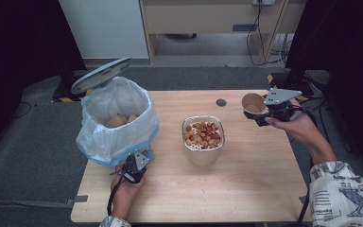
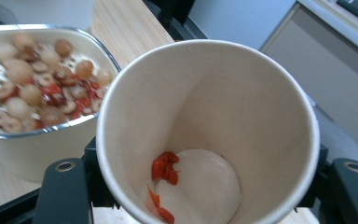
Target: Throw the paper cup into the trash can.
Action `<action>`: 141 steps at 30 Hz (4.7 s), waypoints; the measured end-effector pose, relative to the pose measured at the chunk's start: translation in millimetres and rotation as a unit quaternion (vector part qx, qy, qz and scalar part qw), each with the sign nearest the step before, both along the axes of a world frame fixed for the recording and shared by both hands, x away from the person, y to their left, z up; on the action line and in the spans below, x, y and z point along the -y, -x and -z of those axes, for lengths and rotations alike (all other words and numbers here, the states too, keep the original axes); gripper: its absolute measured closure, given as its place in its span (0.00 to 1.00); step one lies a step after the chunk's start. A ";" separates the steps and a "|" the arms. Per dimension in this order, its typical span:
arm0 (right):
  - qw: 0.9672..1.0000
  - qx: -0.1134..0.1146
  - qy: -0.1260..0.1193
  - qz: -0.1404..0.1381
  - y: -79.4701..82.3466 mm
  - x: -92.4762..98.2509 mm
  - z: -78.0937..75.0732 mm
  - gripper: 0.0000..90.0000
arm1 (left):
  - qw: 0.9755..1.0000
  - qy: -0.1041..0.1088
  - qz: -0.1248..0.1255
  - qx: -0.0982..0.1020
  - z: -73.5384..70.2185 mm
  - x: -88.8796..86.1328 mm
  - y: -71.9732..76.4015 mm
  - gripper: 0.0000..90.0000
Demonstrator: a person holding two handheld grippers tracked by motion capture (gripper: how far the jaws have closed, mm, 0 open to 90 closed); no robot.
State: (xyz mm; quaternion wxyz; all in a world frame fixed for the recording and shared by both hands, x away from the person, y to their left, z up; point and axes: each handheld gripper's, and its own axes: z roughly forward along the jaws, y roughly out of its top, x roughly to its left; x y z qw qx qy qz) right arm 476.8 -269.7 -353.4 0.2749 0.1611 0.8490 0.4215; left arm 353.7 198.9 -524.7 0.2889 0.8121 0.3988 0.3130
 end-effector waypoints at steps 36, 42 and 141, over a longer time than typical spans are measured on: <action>0.991 -0.097 -0.091 -0.006 -8.5 -21.5 -28.0 0.35 | 1.000 0.001 0.000 0.000 0.0 -0.2 -0.1 0.99; 0.990 -0.102 -0.096 -0.005 -8.7 -29.7 -35.8 0.35 | 1.000 0.000 0.000 0.000 0.0 0.0 0.0 0.99; 0.974 -0.159 -0.131 -0.094 -4.1 -322.7 -76.5 0.33 | 1.000 -0.003 0.001 0.002 -0.1 0.1 0.1 0.99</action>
